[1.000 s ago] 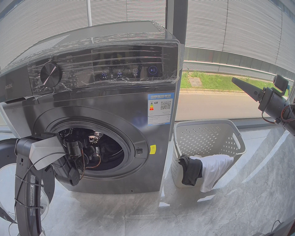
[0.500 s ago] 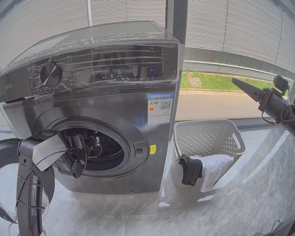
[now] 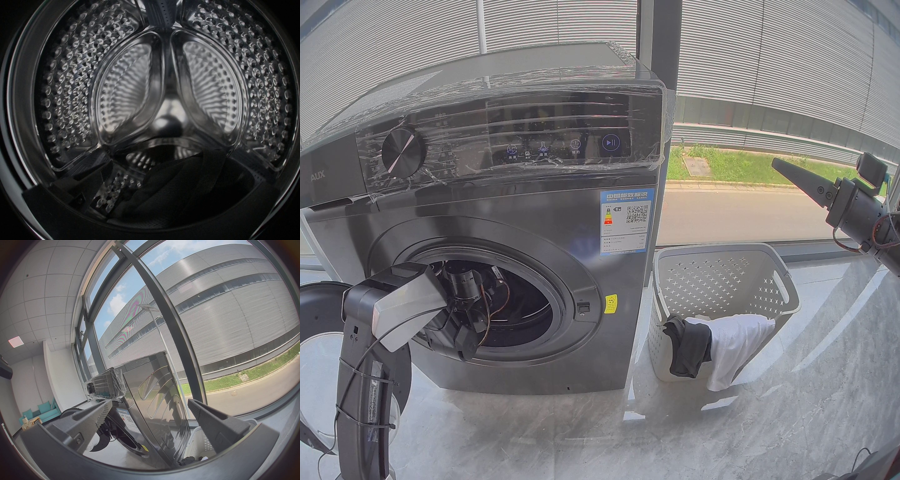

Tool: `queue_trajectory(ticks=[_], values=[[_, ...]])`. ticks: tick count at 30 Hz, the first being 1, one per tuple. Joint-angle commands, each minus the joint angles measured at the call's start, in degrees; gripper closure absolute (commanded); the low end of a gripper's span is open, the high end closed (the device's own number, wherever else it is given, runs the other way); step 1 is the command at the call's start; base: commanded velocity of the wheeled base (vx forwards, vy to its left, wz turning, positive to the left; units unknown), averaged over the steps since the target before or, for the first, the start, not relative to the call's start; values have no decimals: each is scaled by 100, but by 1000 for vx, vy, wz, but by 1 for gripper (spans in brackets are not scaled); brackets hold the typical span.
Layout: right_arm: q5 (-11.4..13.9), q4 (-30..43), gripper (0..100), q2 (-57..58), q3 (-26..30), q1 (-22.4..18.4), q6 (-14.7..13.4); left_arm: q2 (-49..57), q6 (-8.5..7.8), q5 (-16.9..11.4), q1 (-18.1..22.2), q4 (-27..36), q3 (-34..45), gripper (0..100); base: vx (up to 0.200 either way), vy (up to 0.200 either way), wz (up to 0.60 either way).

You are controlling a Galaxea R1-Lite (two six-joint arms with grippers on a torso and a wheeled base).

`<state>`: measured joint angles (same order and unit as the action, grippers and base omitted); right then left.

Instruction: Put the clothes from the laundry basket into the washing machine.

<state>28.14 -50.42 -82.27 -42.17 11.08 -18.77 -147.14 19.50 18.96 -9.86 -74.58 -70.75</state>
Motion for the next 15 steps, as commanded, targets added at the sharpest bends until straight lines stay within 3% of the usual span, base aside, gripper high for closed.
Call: queue_trajectory(ticks=[1,12,14,15], values=[[8,-3,0,-17,-28,-1,-4,-60,-149,-24,-95,14,-518,0,0,0,0],[8,-3,0,1,7,-1,-4,-78,-43,-24,-218,14,-553,0,0,0,0],[8,-3,0,1,-2,-1,-4,-78,18,-24,-218,5,-527,0,0,0,0],[8,-3,0,1,-2,-1,-4,-69,141,-15,-227,14,-527,0,0,0,0]])
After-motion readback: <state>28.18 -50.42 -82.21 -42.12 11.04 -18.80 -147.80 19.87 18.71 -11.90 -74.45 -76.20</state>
